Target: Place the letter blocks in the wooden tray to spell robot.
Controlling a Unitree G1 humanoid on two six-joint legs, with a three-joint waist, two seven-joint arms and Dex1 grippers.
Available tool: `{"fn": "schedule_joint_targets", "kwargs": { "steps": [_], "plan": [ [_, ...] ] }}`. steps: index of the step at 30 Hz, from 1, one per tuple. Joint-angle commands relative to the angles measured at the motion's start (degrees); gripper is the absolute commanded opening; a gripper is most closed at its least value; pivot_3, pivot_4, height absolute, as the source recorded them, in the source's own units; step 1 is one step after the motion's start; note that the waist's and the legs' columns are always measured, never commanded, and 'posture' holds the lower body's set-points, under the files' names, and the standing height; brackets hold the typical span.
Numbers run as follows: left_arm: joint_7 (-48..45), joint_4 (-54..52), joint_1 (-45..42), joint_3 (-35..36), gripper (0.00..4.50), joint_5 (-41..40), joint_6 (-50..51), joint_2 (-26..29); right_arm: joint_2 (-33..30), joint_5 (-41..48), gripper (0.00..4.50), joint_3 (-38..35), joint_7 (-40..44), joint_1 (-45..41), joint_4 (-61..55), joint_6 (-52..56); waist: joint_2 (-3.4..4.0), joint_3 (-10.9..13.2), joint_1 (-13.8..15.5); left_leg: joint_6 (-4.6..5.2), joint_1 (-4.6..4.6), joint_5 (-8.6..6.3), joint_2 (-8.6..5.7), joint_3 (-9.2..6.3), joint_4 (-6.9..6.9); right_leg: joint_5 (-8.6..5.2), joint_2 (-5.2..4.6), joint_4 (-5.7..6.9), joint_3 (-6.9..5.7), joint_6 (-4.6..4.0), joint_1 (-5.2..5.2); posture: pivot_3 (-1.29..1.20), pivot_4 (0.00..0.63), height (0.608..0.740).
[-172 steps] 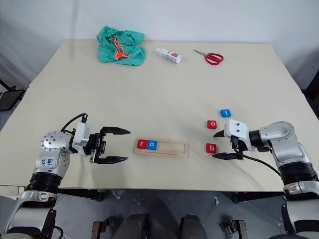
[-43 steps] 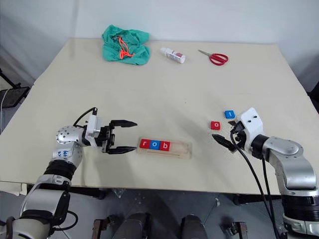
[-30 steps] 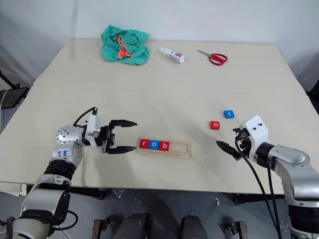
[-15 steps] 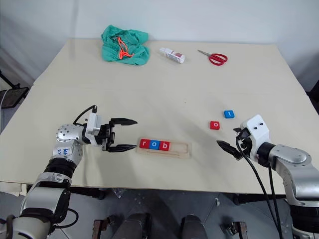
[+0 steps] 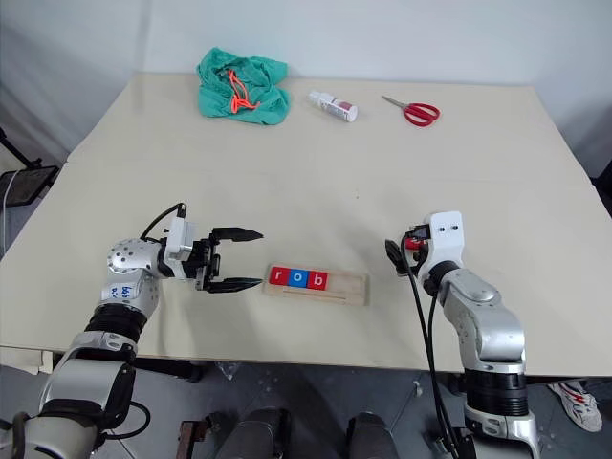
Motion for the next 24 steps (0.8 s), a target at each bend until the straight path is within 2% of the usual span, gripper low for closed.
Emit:
{"fn": "schedule_joint_targets", "kwargs": {
  "steps": [1,7,15,18,24],
  "plan": [
    [-6.4,-2.2,0.2,0.5,4.5,-0.2,0.0,0.7,0.9,-2.5,4.47,-0.4,-2.9,-2.2,3.0,-5.0,0.0,0.0,-0.2,0.0,0.01,0.0,0.02,0.0,-0.01,0.0,0.02,0.01,0.0,0.0,0.0,0.0,0.15,0.74],
    [-6.2,-2.8,0.7,0.5,4.5,-0.3,0.2,0.7,2.4,-3.7,4.47,-0.5,-4.6,-3.7,8.8,-9.1,0.0,0.0,-1.3,0.0,0.03,0.0,0.04,0.0,-0.05,0.0,0.03,0.1,-0.01,0.0,-0.03,0.0,0.15,0.74],
    [-5.9,-3.3,1.0,0.7,4.5,-0.3,0.2,0.8,5.0,-2.5,4.47,0.4,-4.7,-1.6,7.1,-7.0,0.01,0.0,-1.5,-0.01,0.09,0.0,0.11,0.04,-0.06,0.0,0.06,0.12,0.03,0.0,-0.03,0.0,0.15,0.74],
    [-5.7,-3.6,1.2,0.7,4.5,-0.3,0.2,0.8,7.1,-2.7,3.89,1.6,-5.3,-1.3,6.3,-6.5,0.01,0.0,-1.5,-0.01,0.09,0.0,0.11,0.04,-0.06,0.0,0.06,0.12,0.05,0.0,-0.03,0.0,0.15,0.74],
    [-5.7,-4.3,1.6,0.8,4.5,-0.4,0.2,1.1,8.0,-3.6,1.93,2.0,-6.0,-0.1,4.2,-6.0,0.01,0.0,-1.5,-0.01,0.13,0.01,0.12,0.07,-0.06,0.0,0.08,0.14,0.12,0.0,-0.03,0.0,0.15,0.74]
  ]
}}
